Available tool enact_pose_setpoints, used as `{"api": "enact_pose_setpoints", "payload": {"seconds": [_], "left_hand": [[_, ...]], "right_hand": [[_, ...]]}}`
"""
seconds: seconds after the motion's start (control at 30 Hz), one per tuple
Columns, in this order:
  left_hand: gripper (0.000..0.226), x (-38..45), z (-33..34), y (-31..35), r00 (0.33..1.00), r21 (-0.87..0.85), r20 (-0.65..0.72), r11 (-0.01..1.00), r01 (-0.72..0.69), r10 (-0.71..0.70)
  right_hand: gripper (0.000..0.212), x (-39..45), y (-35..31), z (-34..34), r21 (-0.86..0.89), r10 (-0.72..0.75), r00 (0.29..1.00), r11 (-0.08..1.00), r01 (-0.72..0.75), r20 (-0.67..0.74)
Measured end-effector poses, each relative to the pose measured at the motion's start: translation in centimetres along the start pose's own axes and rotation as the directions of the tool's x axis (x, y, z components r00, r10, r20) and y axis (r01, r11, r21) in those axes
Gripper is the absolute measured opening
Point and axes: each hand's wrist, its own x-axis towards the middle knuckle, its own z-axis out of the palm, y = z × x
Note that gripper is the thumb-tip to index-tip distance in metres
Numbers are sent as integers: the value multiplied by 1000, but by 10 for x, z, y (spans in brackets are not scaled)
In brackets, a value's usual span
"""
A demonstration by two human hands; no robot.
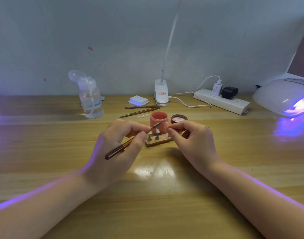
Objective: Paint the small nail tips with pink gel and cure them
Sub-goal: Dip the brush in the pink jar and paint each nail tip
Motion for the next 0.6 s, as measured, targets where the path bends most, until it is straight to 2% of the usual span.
{"api": "enact_pose_setpoints", "payload": {"seconds": [0.13, 0.23, 0.33, 0.5, 0.6], "left_hand": [[20, -1, 0, 0, 998, 12, 43, 999, -43, 43], [18, -3, -1, 1, 999, -38, 8, 999, -32, 32], [21, -2, 0, 1, 1000, -10, -20, 1000, -15, 15], [20, 0, 1, 1, 998, 45, 40, 998, -51, 49], [20, -2, 0, 1, 997, 8, 37, 998, -62, 62]], "right_hand": [[5, 0, 0, 0, 0, 1, 1000, 1000, -1, -6], [4, 0, 1, 0, -4, 2, 1000, 1000, -2, -8], [4, 0, 1, 0, -7, -6, 1000, 1000, 6, -15], [6, 0, 1, 0, -31, -40, 999, 999, 40, -14], [6, 0, 1, 0, -26, -45, 999, 999, 45, -7]]}}
